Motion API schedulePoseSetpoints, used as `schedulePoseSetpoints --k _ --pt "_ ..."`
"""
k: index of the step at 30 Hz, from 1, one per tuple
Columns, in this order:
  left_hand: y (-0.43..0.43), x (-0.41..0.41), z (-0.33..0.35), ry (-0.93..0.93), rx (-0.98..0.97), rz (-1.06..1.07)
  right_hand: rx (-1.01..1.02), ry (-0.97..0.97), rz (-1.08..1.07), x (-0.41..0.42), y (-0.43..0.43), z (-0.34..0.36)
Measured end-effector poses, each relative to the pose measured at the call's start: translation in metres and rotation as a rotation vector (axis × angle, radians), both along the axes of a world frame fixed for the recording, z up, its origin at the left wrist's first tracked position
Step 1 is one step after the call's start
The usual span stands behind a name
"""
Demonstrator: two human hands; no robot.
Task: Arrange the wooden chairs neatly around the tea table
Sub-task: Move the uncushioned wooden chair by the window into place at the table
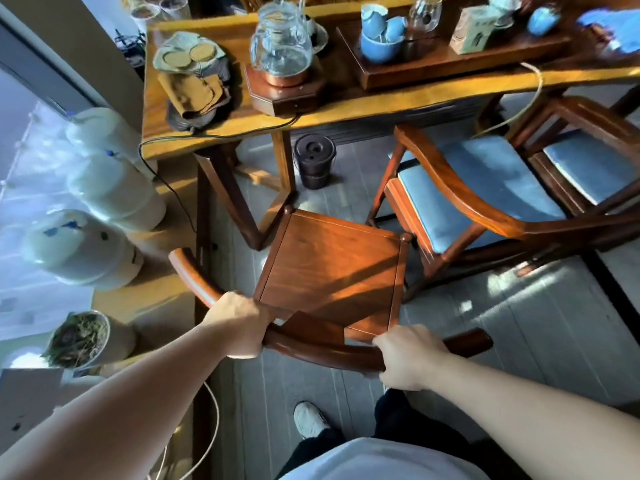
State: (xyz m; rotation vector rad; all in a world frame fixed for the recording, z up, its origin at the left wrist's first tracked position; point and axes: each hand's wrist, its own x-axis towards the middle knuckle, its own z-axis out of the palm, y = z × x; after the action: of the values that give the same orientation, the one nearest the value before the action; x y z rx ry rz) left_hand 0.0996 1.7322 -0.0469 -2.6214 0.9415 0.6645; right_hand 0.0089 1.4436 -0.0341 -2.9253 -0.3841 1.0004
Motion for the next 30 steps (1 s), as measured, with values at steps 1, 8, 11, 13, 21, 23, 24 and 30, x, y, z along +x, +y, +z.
schedulePoseSetpoints --k 1,8,11,13,21,23,24,30 --pt "-0.001 -0.002 -0.001 -0.004 -0.015 0.006 0.000 -0.002 -0.003 -0.001 -0.002 0.000" --pt "-0.006 -0.026 -0.009 -0.019 -0.063 0.074 0.001 0.044 0.048 0.009 -0.020 0.005" --pt "-0.013 -0.029 -0.012 -0.027 -0.077 0.105 0.001 0.064 0.073 0.024 -0.030 0.008" --pt "-0.022 -0.029 -0.012 -0.040 -0.086 0.123 -0.008 0.071 0.114 0.035 -0.039 0.010" --pt "-0.067 -0.026 -0.010 -0.056 -0.107 0.177 -0.024 0.063 0.265 0.071 -0.086 0.010" --pt "-0.081 -0.024 -0.009 -0.051 -0.102 0.199 -0.017 0.052 0.301 0.080 -0.100 0.009" --pt "-0.087 -0.023 -0.009 -0.052 -0.101 0.211 -0.012 0.045 0.321 0.085 -0.107 0.008" --pt "-0.125 -0.014 -0.015 -0.062 -0.086 0.242 0.009 0.017 0.360 0.116 -0.147 0.003"
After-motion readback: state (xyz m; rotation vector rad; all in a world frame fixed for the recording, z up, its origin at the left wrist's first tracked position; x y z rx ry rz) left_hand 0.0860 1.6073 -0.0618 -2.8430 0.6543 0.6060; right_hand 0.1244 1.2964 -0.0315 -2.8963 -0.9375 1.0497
